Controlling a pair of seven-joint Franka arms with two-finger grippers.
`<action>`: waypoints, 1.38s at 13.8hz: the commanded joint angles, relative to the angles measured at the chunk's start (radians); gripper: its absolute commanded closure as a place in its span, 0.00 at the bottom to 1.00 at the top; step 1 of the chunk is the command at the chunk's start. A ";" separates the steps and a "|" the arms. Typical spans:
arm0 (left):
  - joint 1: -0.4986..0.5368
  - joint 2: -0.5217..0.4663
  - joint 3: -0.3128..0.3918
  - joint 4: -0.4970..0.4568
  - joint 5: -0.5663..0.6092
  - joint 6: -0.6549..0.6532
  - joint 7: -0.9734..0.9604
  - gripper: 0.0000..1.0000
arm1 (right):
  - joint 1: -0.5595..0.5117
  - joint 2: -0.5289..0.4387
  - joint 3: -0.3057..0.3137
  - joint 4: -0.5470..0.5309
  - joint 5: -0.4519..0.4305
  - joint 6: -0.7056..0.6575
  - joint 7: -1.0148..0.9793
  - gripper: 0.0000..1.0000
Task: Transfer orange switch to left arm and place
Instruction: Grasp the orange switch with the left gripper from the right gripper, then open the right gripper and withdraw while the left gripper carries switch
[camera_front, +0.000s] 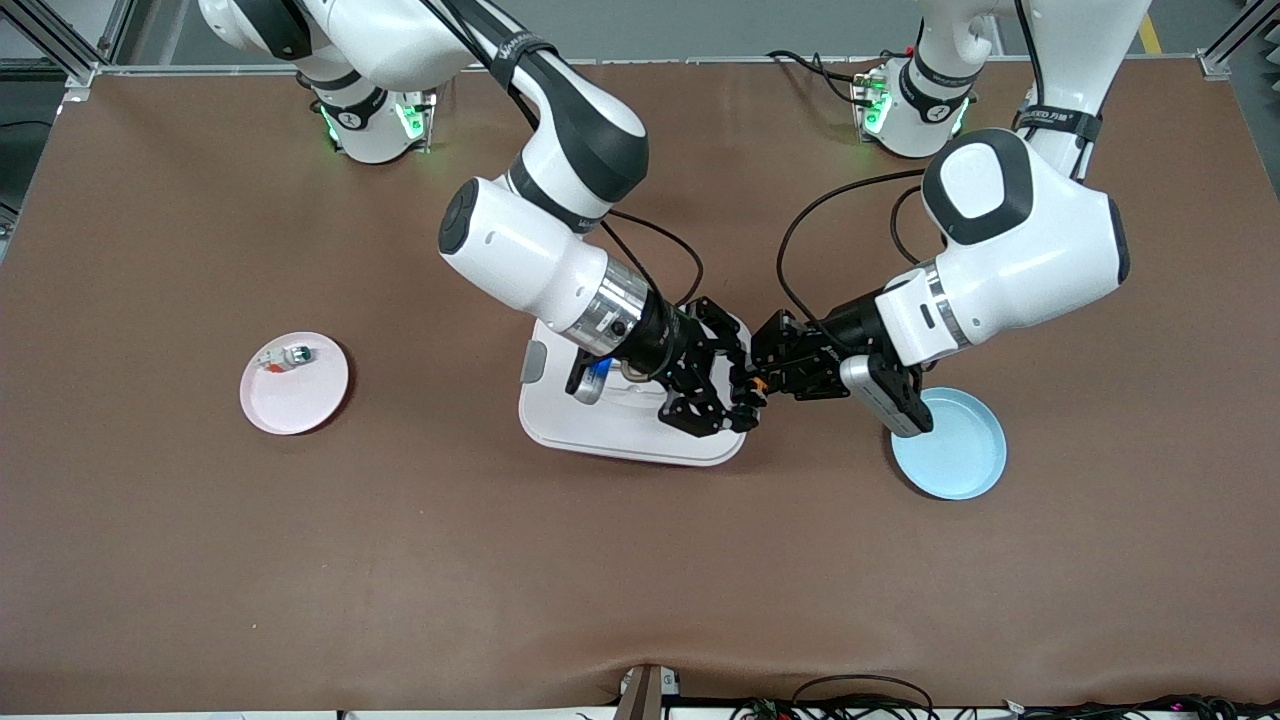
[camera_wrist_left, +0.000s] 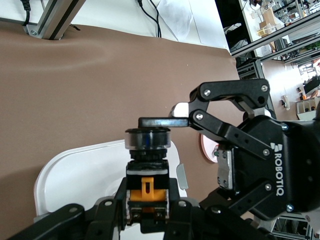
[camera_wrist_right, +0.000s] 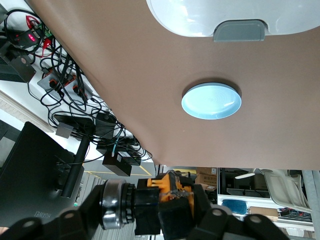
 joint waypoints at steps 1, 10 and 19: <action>0.006 0.003 -0.003 0.010 -0.029 0.007 0.030 1.00 | -0.005 0.017 -0.007 0.038 -0.070 -0.016 0.010 0.00; 0.068 -0.071 -0.003 0.002 -0.026 -0.097 0.026 1.00 | -0.117 -0.012 -0.009 0.037 -0.154 -0.451 -0.444 0.00; 0.200 -0.187 0.009 0.010 0.089 -0.415 0.009 1.00 | -0.281 -0.121 -0.007 0.028 -0.435 -0.961 -1.236 0.00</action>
